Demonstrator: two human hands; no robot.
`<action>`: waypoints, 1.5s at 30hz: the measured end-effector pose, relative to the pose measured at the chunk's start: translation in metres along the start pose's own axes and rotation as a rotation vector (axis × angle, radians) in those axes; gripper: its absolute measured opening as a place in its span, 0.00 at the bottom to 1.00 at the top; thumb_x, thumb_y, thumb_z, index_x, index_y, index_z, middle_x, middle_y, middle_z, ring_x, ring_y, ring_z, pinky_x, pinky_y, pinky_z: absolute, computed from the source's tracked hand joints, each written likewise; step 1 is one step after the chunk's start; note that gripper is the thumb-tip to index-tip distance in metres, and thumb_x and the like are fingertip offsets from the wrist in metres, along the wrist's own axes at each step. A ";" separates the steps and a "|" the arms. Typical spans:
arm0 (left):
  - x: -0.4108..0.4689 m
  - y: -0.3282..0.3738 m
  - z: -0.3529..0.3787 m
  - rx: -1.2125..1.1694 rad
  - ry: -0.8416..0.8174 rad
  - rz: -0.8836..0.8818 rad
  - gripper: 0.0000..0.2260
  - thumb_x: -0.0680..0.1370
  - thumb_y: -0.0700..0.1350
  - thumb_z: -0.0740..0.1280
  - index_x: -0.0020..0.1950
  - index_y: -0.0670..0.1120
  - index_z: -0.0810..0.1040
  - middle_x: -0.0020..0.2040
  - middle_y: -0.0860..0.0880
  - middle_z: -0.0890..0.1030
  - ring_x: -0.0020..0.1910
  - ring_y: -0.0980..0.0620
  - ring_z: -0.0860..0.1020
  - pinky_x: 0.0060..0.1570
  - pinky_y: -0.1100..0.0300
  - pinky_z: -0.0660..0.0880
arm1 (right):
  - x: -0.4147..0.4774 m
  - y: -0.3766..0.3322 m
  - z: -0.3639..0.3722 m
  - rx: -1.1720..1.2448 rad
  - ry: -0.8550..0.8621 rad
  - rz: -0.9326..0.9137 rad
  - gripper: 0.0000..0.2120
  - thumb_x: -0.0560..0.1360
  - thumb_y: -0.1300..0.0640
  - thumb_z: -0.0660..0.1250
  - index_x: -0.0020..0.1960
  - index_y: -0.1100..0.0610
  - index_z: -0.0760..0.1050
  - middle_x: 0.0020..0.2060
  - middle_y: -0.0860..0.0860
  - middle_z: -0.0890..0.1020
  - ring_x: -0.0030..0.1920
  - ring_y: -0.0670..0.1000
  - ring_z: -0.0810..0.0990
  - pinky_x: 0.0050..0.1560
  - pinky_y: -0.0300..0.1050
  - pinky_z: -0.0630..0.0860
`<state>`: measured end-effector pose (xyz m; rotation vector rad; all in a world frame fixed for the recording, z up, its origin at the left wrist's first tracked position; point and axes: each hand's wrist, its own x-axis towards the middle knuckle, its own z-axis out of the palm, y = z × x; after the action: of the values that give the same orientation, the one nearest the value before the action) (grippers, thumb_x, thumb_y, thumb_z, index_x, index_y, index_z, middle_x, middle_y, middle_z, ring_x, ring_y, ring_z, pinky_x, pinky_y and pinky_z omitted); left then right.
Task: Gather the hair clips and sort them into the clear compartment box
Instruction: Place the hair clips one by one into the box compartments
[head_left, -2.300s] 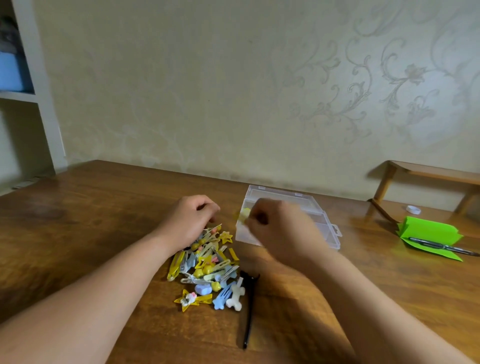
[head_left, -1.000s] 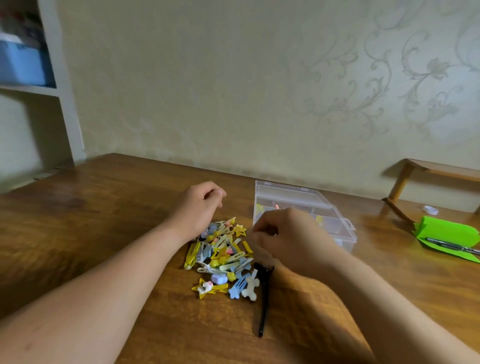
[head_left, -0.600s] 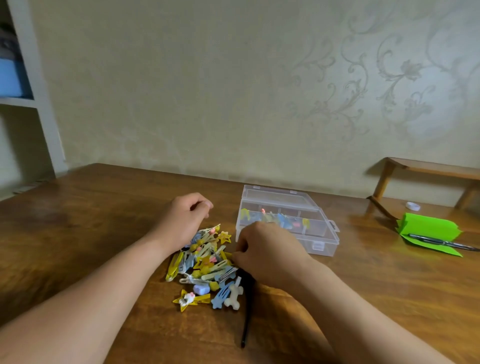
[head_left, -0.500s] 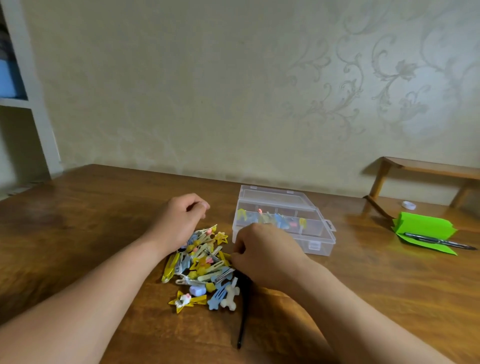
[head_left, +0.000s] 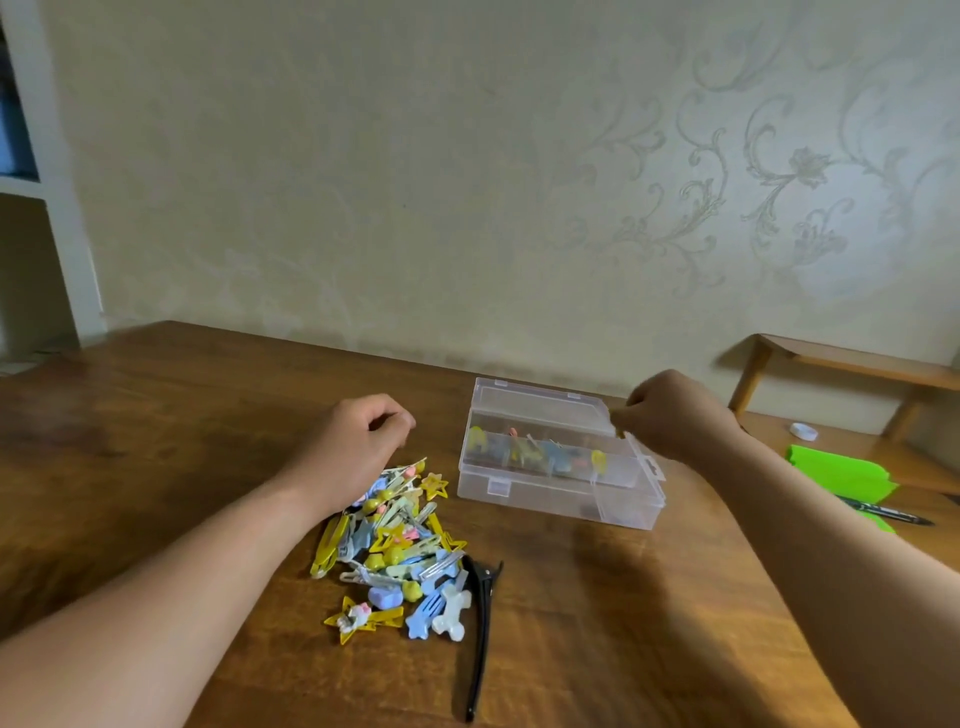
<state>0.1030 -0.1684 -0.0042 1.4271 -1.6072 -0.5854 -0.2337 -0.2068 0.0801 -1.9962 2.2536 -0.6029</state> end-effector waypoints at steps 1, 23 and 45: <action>0.000 0.000 0.000 0.004 -0.002 -0.003 0.09 0.86 0.51 0.65 0.54 0.53 0.85 0.48 0.53 0.86 0.53 0.55 0.82 0.53 0.57 0.76 | 0.006 0.002 0.002 -0.077 -0.037 0.006 0.10 0.72 0.50 0.72 0.39 0.55 0.86 0.32 0.52 0.85 0.31 0.53 0.81 0.33 0.41 0.73; -0.004 0.005 -0.003 0.046 -0.019 -0.005 0.10 0.86 0.53 0.64 0.54 0.55 0.85 0.50 0.56 0.86 0.52 0.55 0.82 0.59 0.49 0.81 | -0.096 -0.068 0.015 0.190 -0.008 -0.401 0.06 0.80 0.49 0.70 0.44 0.45 0.83 0.37 0.40 0.84 0.34 0.41 0.81 0.38 0.43 0.79; -0.003 0.003 0.000 0.054 -0.028 0.023 0.09 0.86 0.52 0.64 0.53 0.55 0.85 0.49 0.56 0.85 0.54 0.57 0.81 0.52 0.59 0.75 | -0.121 -0.084 0.051 0.358 -0.278 -0.509 0.02 0.80 0.53 0.73 0.51 0.48 0.80 0.45 0.45 0.84 0.41 0.44 0.82 0.36 0.34 0.75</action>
<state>0.1018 -0.1650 -0.0028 1.4441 -1.6709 -0.5544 -0.1205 -0.1088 0.0367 -2.2831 1.3701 -0.6542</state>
